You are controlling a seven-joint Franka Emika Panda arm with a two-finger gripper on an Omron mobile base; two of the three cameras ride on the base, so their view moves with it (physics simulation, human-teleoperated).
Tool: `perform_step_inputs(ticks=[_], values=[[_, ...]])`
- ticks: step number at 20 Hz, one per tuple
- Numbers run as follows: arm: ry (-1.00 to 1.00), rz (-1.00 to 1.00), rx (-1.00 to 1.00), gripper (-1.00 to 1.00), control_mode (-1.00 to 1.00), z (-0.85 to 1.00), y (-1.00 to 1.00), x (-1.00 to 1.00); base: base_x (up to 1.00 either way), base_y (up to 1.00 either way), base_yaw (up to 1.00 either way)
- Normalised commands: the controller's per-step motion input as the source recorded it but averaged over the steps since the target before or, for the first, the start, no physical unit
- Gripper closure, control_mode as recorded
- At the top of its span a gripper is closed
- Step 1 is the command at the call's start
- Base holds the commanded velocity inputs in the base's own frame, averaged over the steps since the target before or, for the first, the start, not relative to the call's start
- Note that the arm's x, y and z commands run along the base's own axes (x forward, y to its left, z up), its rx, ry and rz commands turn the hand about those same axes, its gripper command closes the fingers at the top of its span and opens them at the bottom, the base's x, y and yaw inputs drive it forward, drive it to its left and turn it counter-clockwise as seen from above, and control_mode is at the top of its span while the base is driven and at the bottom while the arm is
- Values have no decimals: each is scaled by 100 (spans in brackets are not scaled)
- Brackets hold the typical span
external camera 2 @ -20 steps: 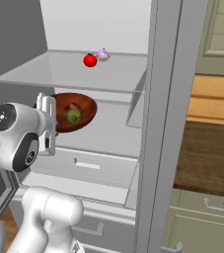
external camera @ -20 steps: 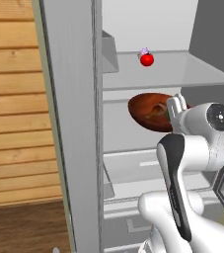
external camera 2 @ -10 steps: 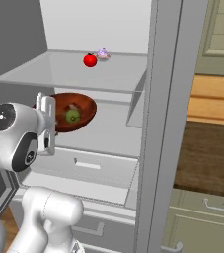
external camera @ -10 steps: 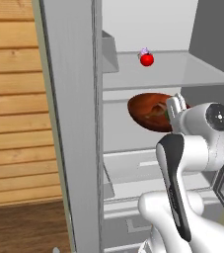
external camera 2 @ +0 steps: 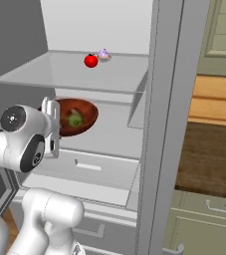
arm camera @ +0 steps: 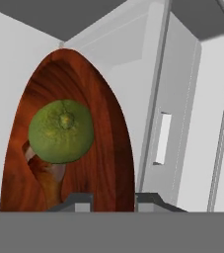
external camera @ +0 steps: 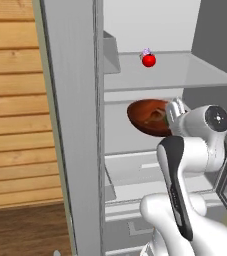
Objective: Pick the chicken drumstick and lime from their plates and place them in the bowl. Then put the bowl in the fridge.
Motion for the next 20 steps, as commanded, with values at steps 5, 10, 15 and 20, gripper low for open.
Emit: perform_step_inputs(ticks=[5,10,15,20], values=[[-1,6,0,100,-100,-58,21,56,0,0,0],[2,0,-4,100,-100,-68,21,97,0,0,0],[7,0,-1,100,-100,-42,0,84,0,0,0],[17,2,4,100,-100,-18,-9,48,0,0,0]])
